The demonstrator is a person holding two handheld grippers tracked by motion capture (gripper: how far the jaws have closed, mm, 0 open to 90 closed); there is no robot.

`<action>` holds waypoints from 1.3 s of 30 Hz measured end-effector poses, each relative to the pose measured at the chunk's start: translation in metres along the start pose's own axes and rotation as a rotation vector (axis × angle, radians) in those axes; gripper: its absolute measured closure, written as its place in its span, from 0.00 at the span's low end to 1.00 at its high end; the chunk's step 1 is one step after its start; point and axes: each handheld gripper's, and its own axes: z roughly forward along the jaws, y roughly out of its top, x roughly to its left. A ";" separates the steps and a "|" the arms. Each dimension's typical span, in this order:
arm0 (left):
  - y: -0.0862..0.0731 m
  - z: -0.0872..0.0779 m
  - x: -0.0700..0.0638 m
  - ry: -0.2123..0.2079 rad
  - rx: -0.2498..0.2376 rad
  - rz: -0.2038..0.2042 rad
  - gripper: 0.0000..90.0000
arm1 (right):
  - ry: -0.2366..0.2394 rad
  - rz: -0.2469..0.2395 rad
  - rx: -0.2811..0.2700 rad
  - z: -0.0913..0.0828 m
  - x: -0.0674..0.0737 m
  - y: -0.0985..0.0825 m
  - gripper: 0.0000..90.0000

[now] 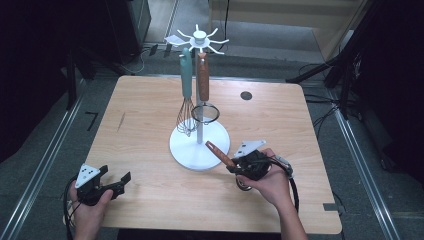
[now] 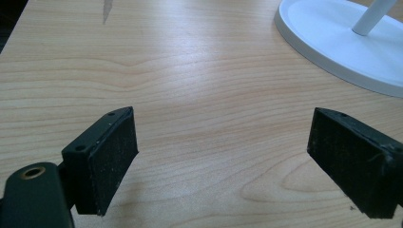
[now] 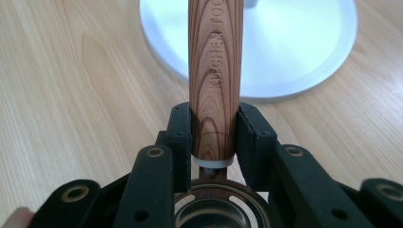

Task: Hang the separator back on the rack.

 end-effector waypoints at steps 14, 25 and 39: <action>0.000 -0.004 0.004 -0.045 -0.018 -0.015 0.02 | -0.074 0.094 -0.190 -0.015 -0.008 -0.005 0.78; 0.000 -0.003 0.003 -0.056 -0.021 -0.006 0.00 | -0.159 0.130 -0.324 -0.029 -0.004 -0.002 0.78; -0.001 -0.003 0.003 -0.052 -0.023 -0.011 0.00 | -0.203 0.183 -0.454 -0.042 0.000 0.003 0.78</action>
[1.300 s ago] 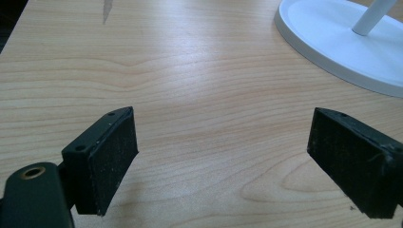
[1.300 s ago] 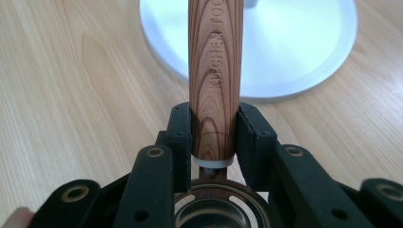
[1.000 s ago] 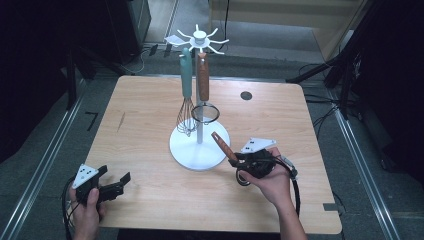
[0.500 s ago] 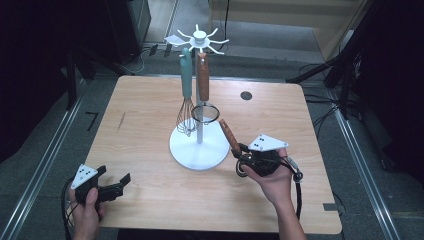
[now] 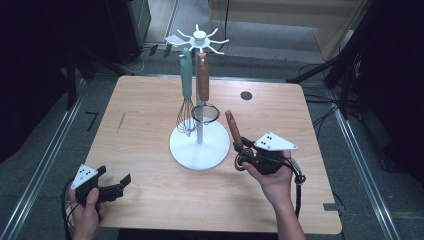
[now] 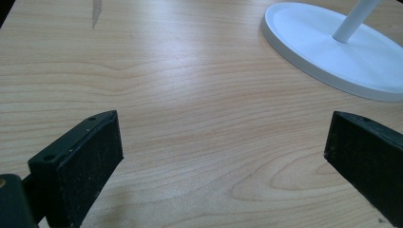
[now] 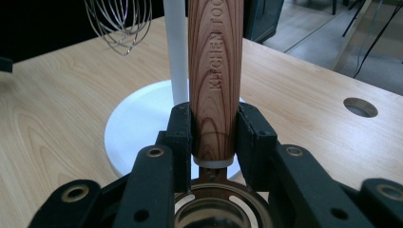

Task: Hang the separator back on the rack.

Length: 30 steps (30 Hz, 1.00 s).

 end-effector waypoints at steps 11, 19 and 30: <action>-0.001 0.000 0.000 0.000 -0.001 -0.001 0.00 | -0.001 0.012 -0.090 -0.012 0.006 0.016 0.78; -0.001 0.000 0.000 0.003 -0.002 -0.003 0.00 | 0.004 0.021 -0.159 -0.021 0.008 0.032 0.78; -0.001 0.000 -0.001 0.006 -0.001 0.008 0.00 | 0.021 0.033 -0.206 -0.022 0.007 0.042 0.78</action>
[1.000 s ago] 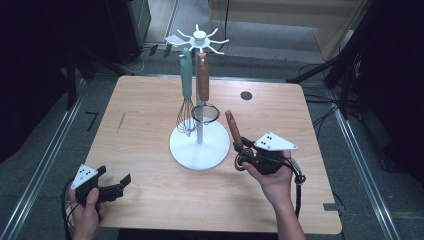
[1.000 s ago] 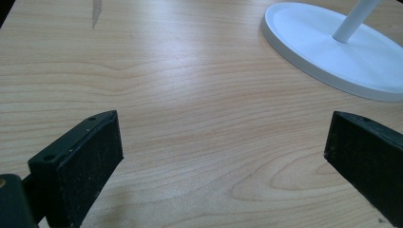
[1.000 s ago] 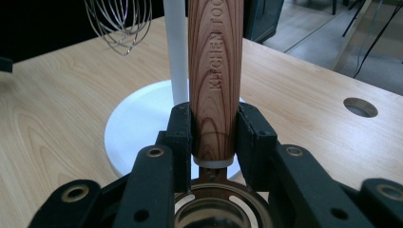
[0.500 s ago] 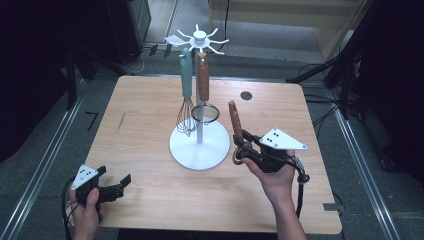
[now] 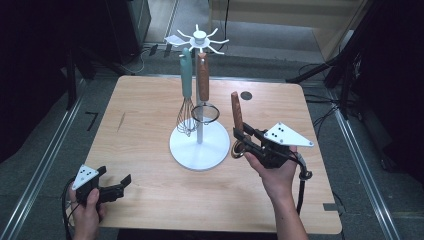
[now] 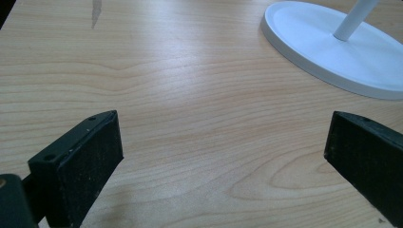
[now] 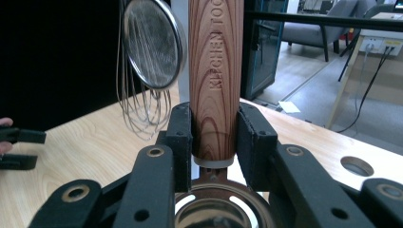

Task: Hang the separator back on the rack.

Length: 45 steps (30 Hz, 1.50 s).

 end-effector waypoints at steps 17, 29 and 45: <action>0.000 0.000 -0.001 0.001 0.000 0.006 0.00 | 0.024 -0.003 -0.051 0.009 0.006 0.018 0.78; -0.001 0.000 -0.002 0.005 0.001 0.008 0.00 | 0.033 0.005 -0.085 0.013 0.008 0.031 0.78; -0.001 0.001 -0.001 0.006 0.000 0.007 0.00 | 0.029 0.002 -0.119 0.013 0.009 0.045 0.78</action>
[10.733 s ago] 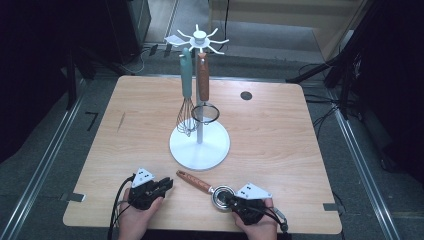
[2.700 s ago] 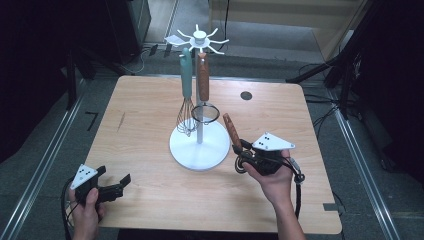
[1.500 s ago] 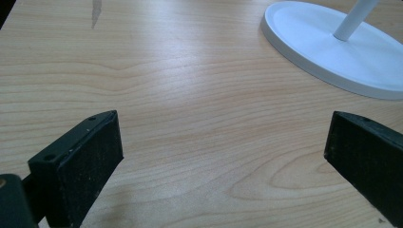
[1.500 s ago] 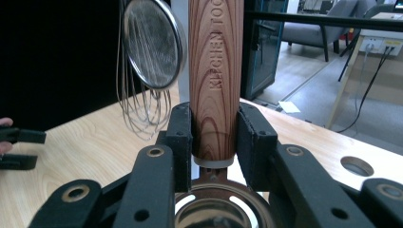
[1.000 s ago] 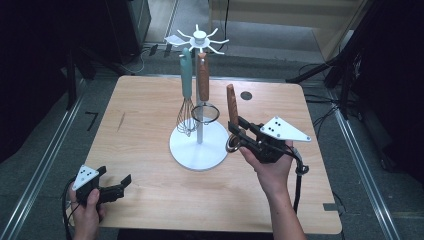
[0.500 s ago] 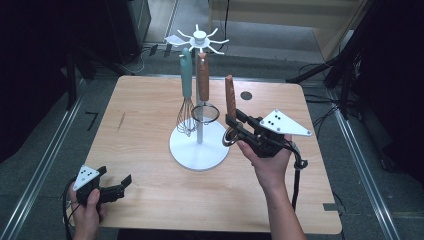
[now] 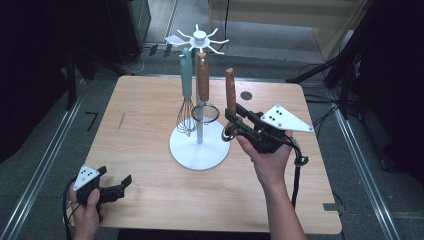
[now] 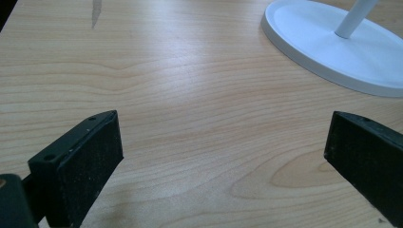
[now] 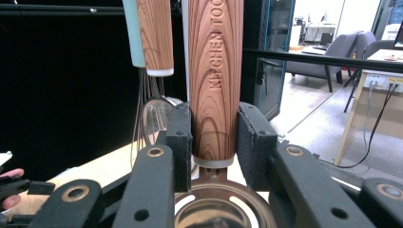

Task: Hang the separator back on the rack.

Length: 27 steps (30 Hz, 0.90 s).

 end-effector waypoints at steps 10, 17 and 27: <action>0.000 0.000 0.000 0.003 -0.001 -0.002 0.00 | -0.001 -0.009 -0.013 0.001 0.000 0.007 0.78; 0.000 0.000 0.000 0.001 -0.004 0.000 0.00 | 0.000 -0.012 -0.021 0.002 0.001 0.011 0.78; 0.000 0.000 0.000 0.001 -0.006 0.000 0.00 | 0.001 -0.013 -0.037 0.004 0.002 0.019 0.78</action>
